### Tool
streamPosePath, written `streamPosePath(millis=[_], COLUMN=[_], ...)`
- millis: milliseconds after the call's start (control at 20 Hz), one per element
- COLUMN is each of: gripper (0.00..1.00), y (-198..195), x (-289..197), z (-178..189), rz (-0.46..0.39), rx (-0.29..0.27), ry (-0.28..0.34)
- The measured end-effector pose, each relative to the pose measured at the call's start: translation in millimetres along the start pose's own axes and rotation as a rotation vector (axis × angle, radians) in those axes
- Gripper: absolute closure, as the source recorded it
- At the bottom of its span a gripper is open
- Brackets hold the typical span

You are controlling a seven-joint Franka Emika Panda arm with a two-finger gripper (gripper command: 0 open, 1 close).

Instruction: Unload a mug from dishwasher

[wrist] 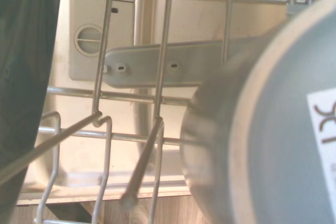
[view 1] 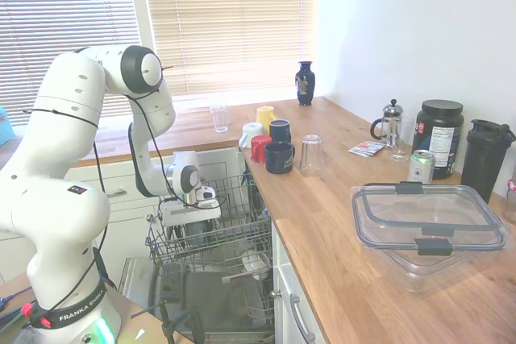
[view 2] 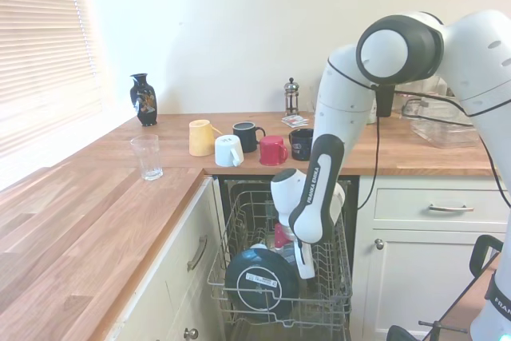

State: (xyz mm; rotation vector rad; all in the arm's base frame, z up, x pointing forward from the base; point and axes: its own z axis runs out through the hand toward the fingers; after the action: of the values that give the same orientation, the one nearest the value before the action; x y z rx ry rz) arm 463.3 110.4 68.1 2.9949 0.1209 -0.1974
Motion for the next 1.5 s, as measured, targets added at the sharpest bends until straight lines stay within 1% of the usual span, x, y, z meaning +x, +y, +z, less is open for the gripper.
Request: streamPosePath(millis=[450,1000,1500], gripper=[1.0,1.0,1.0], y=[-0.5,-1.6,0.6], x=[2.4,7.1,10.1], z=[-1.7,-4.9,-9.4], rz=[-0.014,-0.015,0.004], rx=[0.013,-0.001,-0.007], ry=[0.005,-0.007,0.006])
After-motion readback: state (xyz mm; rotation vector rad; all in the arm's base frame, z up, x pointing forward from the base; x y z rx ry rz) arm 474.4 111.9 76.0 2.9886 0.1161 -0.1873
